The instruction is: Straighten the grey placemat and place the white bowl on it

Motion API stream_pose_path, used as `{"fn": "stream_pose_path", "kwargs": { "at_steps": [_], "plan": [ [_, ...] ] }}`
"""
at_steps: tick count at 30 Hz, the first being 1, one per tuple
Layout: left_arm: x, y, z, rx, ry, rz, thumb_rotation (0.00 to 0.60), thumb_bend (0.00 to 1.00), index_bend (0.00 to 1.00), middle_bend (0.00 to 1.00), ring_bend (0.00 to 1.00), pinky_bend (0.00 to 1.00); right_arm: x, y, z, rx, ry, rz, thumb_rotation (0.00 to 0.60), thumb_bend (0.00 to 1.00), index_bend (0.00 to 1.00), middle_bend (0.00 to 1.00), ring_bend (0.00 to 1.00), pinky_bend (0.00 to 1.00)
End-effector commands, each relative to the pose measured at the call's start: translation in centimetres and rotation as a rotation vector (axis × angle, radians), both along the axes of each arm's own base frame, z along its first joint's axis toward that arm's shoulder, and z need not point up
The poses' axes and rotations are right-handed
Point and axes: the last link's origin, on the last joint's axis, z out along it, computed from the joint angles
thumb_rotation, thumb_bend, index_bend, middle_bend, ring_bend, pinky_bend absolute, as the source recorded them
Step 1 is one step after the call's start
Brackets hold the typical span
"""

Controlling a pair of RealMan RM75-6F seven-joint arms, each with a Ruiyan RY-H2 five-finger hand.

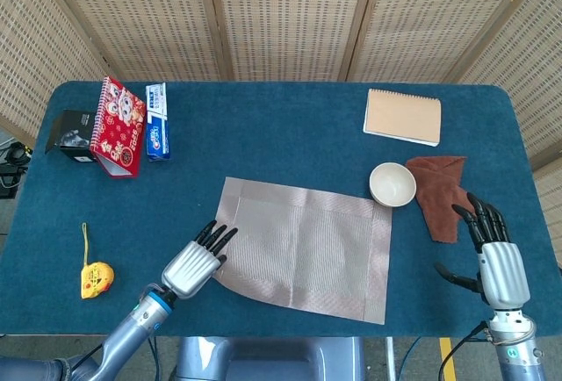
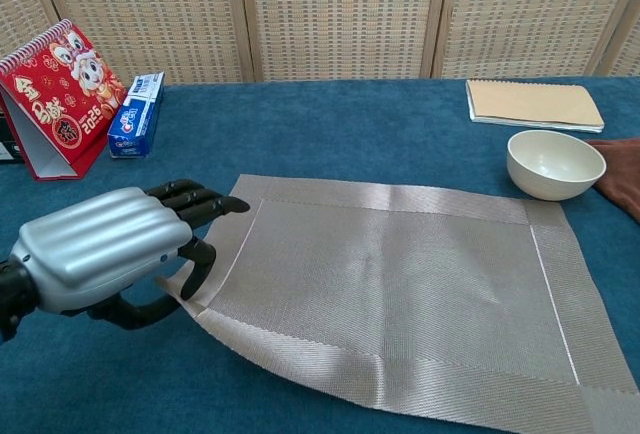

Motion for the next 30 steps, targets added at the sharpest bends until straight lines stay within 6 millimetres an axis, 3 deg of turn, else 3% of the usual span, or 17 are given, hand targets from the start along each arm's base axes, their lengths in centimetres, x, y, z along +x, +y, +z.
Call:
{"fn": "stream_pose_path", "kwargs": {
  "at_steps": [1, 14, 18, 21, 23, 26, 30],
  "plan": [
    [0.0, -1.2, 0.2, -0.023, -0.005, -0.018, 0.6, 0.53, 0.77, 0.0, 0.0, 0.0, 0.0, 0.0, 0.0, 0.0, 0.0, 0.001, 0.6, 0.15, 0.17, 0.0, 0.0, 0.0],
    [-0.2, -3.6, 0.3, -0.11, -0.034, -0.067, 0.6, 0.53, 0.76, 0.0, 0.0, 0.0, 0.1, 0.1, -0.1, 0.002, 0.002, 0.004, 0.6, 0.15, 0.17, 0.0, 0.0, 0.0],
    [-0.4, -3.7, 0.5, -0.109, -0.03, -0.066, 0.6, 0.51, 0.71, 0.0, 0.0, 0.0, 0.1, 0.1, -0.1, 0.003, 0.002, 0.003, 0.6, 0.15, 0.17, 0.0, 0.0, 0.0],
    [-0.7, -3.6, 0.7, -0.103, -0.027, -0.065, 0.6, 0.41, 0.59, 0.0, 0.0, 0.0, 0.1, 0.1, -0.1, 0.003, 0.001, 0.003, 0.6, 0.15, 0.17, 0.0, 0.0, 0.0],
    [-1.0, -3.5, 1.1, -0.094, -0.024, -0.056, 0.6, 0.28, 0.38, 0.0, 0.0, 0.0, 0.2, 0.1, -0.1, 0.002, 0.002, 0.004, 0.6, 0.15, 0.17, 0.0, 0.0, 0.0],
    [-1.0, -3.4, 1.3, -0.093, -0.038, -0.051, 0.6, 0.15, 0.11, 0.0, 0.0, 0.0, 0.2, 0.1, -0.2, 0.0, 0.004, 0.004, 0.6, 0.15, 0.17, 0.0, 0.0, 0.0],
    [-0.8, -3.5, 1.6, -0.096, -0.076, -0.049, 0.6, 0.1, 0.03, 0.0, 0.0, 0.0, 0.2, 0.1, -0.2, 0.002, 0.007, 0.004, 0.6, 0.15, 0.17, 0.0, 0.0, 0.0]
  ]
}}
